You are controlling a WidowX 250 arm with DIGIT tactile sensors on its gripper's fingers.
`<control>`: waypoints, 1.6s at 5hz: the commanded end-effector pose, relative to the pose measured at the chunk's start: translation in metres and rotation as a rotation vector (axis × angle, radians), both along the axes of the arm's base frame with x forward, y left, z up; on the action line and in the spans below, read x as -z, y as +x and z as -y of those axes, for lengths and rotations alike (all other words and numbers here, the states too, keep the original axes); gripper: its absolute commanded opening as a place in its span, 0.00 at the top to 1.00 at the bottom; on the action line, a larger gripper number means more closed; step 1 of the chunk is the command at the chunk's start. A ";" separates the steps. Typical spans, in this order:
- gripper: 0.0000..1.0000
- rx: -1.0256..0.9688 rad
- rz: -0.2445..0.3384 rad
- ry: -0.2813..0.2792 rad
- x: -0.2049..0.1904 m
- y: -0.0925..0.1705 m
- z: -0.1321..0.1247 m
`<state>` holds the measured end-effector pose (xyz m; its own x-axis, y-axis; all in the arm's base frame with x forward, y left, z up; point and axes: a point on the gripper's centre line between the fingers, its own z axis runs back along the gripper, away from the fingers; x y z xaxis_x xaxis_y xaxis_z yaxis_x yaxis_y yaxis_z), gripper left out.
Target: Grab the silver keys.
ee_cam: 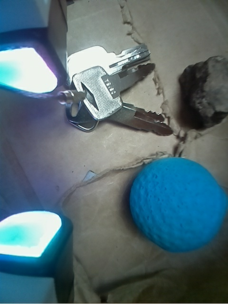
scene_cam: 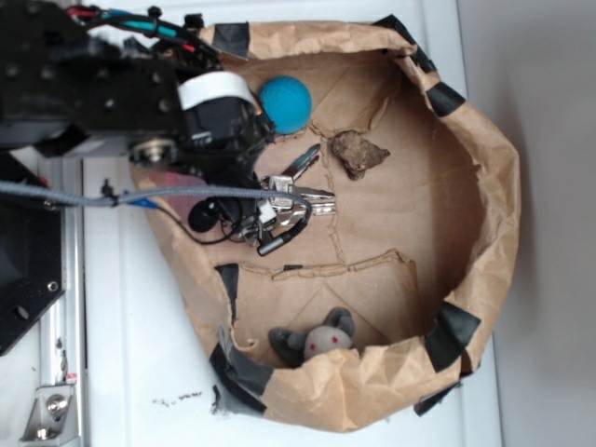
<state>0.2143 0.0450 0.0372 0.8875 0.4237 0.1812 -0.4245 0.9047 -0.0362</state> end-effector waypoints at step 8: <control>1.00 -0.014 0.195 -0.138 -0.067 0.074 -0.001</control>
